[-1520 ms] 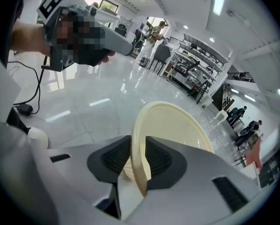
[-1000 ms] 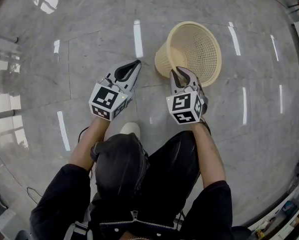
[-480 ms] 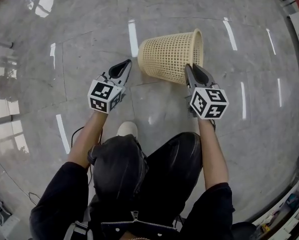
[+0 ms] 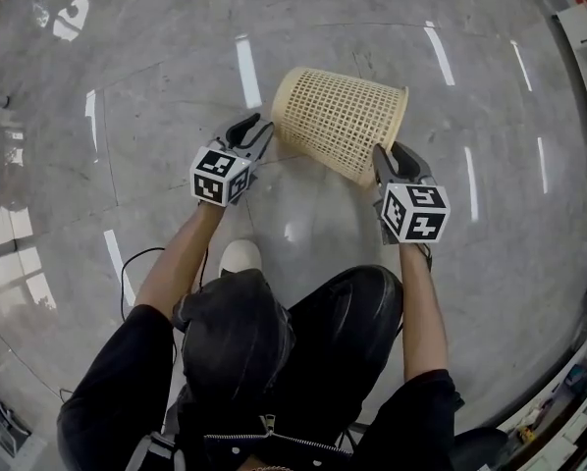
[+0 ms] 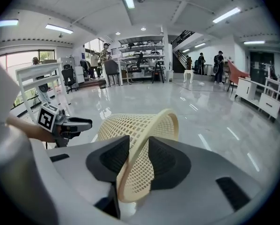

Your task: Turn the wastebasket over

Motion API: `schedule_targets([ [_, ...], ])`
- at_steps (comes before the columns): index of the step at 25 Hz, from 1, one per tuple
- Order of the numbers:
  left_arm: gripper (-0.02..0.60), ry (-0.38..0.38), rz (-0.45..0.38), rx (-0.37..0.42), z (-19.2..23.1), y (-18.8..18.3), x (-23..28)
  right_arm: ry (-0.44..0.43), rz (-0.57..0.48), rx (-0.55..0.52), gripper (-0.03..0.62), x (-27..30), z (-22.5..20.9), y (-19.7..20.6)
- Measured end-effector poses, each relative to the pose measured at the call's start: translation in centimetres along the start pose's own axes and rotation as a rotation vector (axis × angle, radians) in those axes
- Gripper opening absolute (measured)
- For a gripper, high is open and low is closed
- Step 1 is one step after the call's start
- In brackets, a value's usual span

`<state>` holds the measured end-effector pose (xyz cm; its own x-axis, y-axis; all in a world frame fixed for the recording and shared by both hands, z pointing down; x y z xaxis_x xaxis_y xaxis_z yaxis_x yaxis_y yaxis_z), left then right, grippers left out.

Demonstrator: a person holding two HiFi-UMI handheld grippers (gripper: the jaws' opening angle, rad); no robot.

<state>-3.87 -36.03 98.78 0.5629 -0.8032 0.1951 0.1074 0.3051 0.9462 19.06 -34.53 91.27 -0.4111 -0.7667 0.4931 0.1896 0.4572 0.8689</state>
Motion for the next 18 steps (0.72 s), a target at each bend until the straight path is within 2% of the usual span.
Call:
schedule_targets([
  [6, 0.138, 0.046, -0.013, -0.057, 0.2, 0.6, 2.4, 0.038, 0.022, 0.044, 0.134, -0.9, -0.9, 0.1],
  [10, 0.138, 0.077, -0.023, -0.086, 0.2, 0.6, 3.3, 0.076, 0.001, -0.007, 0.156, -2.2, -1.9, -1.1],
  [14, 0.143, 0.089, -0.045, -0.188, 0.8, 1.1, 3.8, 0.044, 0.058, -0.044, 0.156, -1.3, -1.1, -0.7],
  [16, 0.143, 0.117, -0.057, -0.234, 0.8, 1.2, 4.0, 0.034, 0.11, -0.048, 0.155, -0.8, -0.9, 0.8],
  [18, 0.141, 0.164, -0.061, -0.279, 0.3, 1.3, 4.3, 0.021, 0.132, -0.033, 0.127, -0.8, -0.7, 2.0],
])
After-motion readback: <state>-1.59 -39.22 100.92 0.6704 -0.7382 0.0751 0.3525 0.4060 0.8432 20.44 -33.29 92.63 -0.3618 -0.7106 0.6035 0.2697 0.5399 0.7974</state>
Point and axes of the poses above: the fingertips, and each gripper's own axes: x forward along the fingers, z to its left, y out of its underside, the point moved 1 cm from there along -x, backward along the fingers, and after that the axes turned 9 degrees about -z, right-handed, at the moved point
